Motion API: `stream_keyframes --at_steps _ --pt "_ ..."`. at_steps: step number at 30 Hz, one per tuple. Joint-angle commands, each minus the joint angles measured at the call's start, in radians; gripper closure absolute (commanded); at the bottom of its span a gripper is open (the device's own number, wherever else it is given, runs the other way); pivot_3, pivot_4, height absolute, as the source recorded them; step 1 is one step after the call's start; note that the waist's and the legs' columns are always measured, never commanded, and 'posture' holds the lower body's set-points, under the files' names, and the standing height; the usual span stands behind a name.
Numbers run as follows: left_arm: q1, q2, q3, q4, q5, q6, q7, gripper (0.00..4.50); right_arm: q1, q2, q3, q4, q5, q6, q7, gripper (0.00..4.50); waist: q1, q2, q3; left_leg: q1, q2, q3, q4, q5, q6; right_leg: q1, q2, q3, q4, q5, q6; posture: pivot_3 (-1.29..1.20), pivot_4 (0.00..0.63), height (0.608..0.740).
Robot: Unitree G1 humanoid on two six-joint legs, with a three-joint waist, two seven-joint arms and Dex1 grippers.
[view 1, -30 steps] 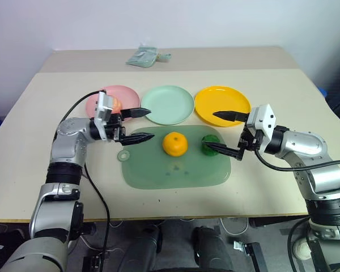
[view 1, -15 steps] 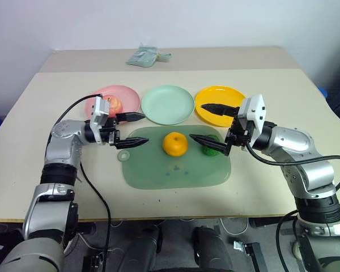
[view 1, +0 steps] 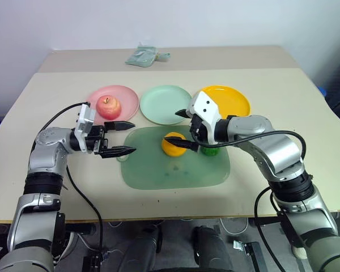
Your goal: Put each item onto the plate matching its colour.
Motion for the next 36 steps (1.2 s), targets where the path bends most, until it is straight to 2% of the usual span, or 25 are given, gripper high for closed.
stream_keyframes --at_steps 1,10,19,24,27,33,36 --pt "0.007 0.010 0.015 -0.021 0.010 -0.055 0.007 0.02 -0.026 0.022 0.005 0.015 0.014 0.077 -0.014 0.00 0.000 0.000 0.000 0.000 0.000 0.000 0.000 0.000 0.000 0.000 0.000 0.000 0.000 0.000 0.000 0.00 0.150 0.740" --pt "0.020 -0.001 0.012 -0.033 0.003 -0.056 0.017 0.02 -0.062 0.085 0.012 0.119 0.014 0.178 -0.054 0.00 -0.008 0.000 0.000 0.000 0.001 0.005 0.000 0.000 0.000 0.000 0.001 0.005 0.002 0.001 -0.001 0.00 0.150 0.740" --pt "0.031 -0.011 0.009 -0.051 0.003 -0.056 0.026 0.02 -0.039 0.057 0.082 0.127 -0.012 0.152 -0.028 0.00 -0.008 0.000 0.000 0.000 0.002 0.009 -0.001 0.000 0.000 -0.002 0.002 0.009 0.003 0.001 -0.001 0.00 0.150 0.740" --pt "0.029 -0.021 0.005 -0.052 0.005 -0.059 0.032 0.00 -0.039 0.058 0.074 0.108 -0.003 0.153 -0.018 1.35 -0.008 0.000 0.000 0.000 0.003 0.011 -0.001 0.000 0.000 -0.003 0.003 0.010 0.003 0.001 -0.001 0.00 0.150 0.740" --pt "0.029 -0.031 0.004 -0.055 0.004 -0.061 0.039 0.00 -0.056 0.061 0.037 0.108 0.004 0.147 -0.022 1.37 -0.007 0.000 0.000 0.000 0.003 0.011 -0.001 0.000 0.000 -0.003 0.003 0.011 0.003 0.002 -0.001 0.00 0.150 0.740" --pt "0.010 -0.056 0.032 -0.062 -0.031 -0.034 0.071 0.00 -0.127 0.065 -0.191 0.170 0.100 0.124 -0.023 1.37 -0.006 0.000 0.000 0.000 0.003 0.012 -0.001 0.000 0.000 -0.004 0.003 0.012 0.003 0.002 -0.001 0.00 0.150 0.740" --pt "-0.023 -0.093 0.051 -0.037 -0.026 -0.077 0.137 0.00 -0.163 0.026 -0.235 0.312 0.006 -0.017 -0.096 1.37 -0.002 0.000 0.000 0.000 0.003 0.012 -0.001 0.000 0.000 -0.003 0.003 0.012 0.003 0.002 -0.001 0.00 0.150 0.740"
